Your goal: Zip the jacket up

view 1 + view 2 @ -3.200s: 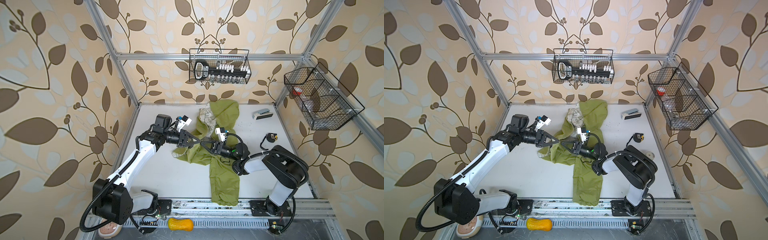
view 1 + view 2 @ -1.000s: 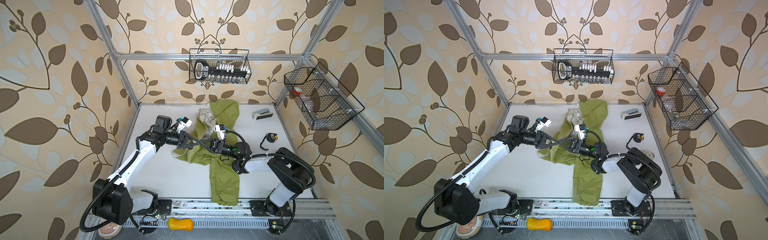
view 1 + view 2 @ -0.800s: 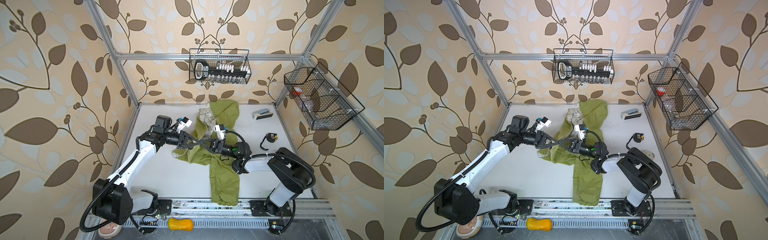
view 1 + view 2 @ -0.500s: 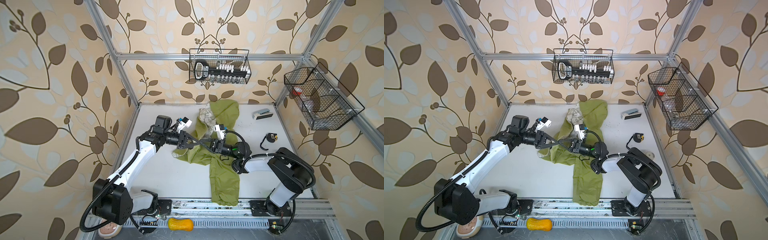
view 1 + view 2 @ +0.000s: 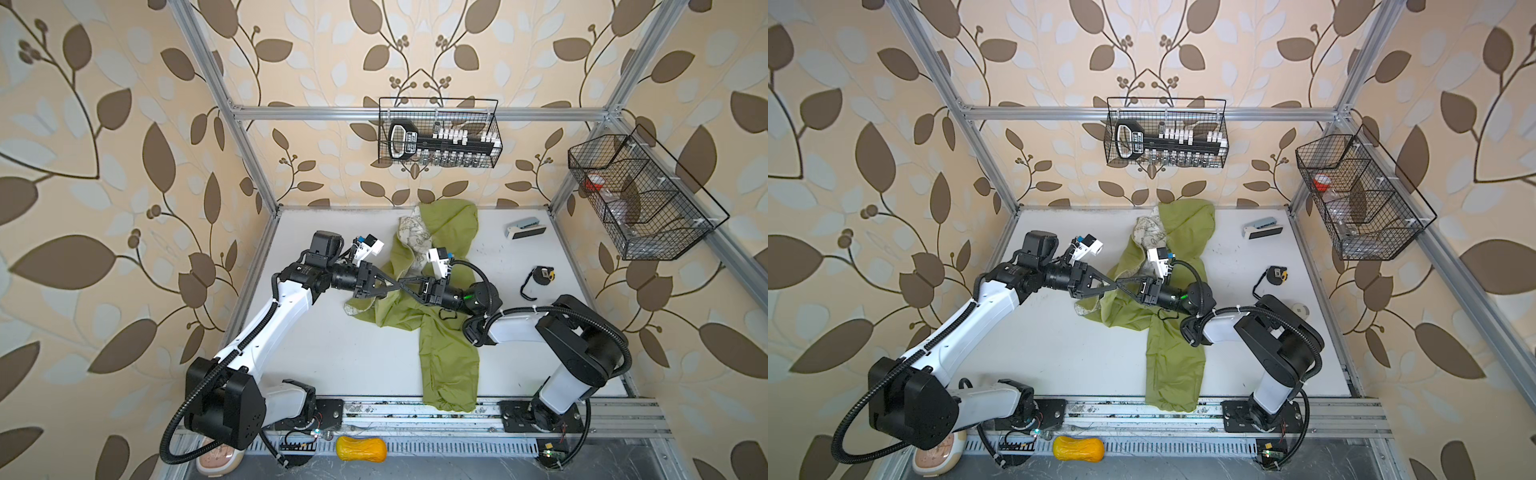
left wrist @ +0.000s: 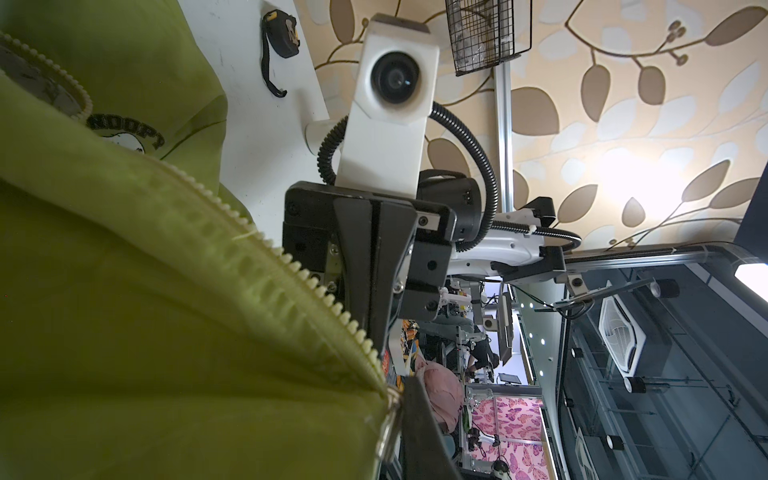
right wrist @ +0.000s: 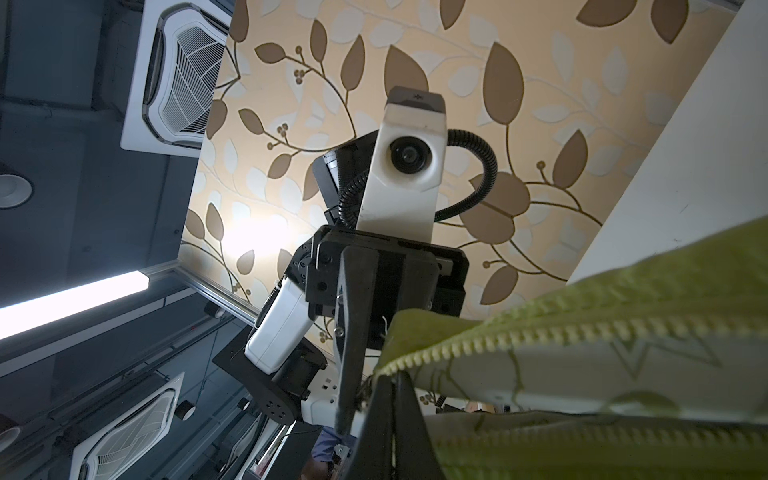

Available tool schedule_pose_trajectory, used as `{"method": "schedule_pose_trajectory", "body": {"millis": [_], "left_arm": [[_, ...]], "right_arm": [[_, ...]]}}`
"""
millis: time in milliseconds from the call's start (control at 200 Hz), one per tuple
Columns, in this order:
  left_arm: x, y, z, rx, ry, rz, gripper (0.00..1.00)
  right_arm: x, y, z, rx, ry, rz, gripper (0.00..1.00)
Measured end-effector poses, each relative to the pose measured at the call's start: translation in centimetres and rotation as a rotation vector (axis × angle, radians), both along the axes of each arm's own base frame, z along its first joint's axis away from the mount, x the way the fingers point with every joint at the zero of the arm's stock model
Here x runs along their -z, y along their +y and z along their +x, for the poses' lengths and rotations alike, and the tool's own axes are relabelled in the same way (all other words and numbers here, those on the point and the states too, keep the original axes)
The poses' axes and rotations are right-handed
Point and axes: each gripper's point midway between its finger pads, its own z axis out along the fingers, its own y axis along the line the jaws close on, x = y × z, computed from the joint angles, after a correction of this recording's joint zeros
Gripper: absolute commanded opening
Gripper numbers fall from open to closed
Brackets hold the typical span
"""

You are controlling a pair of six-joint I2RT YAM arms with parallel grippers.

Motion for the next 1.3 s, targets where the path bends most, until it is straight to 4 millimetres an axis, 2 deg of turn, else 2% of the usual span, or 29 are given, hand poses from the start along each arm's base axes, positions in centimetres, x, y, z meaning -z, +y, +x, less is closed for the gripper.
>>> {"method": "schedule_pose_trajectory", "body": {"millis": [115,205,430,840,1045,1150,1299], "left_arm": [[0.1,0.1,0.2,-0.007,0.002,0.001,0.18],[0.4,0.1,0.3,-0.014,0.006,0.003,0.23],[0.8,0.3,0.4,-0.025,0.021,0.004,0.26],[1.0,0.3,0.7,-0.048,0.022,-0.006,0.36],[1.3,0.3,0.8,-0.054,0.025,-0.002,0.34],[1.3,0.3,0.8,-0.055,0.023,-0.003,0.27],[1.6,0.2,0.8,-0.058,0.031,-0.010,0.12]], "right_arm": [[0.1,-0.1,0.2,0.009,0.005,-0.012,0.00],[0.4,-0.4,0.3,0.017,0.016,-0.031,0.00],[0.7,-1.7,1.5,0.073,0.036,-0.062,0.00],[0.9,-1.5,1.3,0.073,0.038,-0.074,0.00],[1.2,-1.2,1.1,0.062,0.044,-0.077,0.00],[1.2,-1.1,1.1,0.063,0.046,-0.077,0.00],[1.5,-1.0,1.2,0.065,0.058,-0.082,0.00]]}}
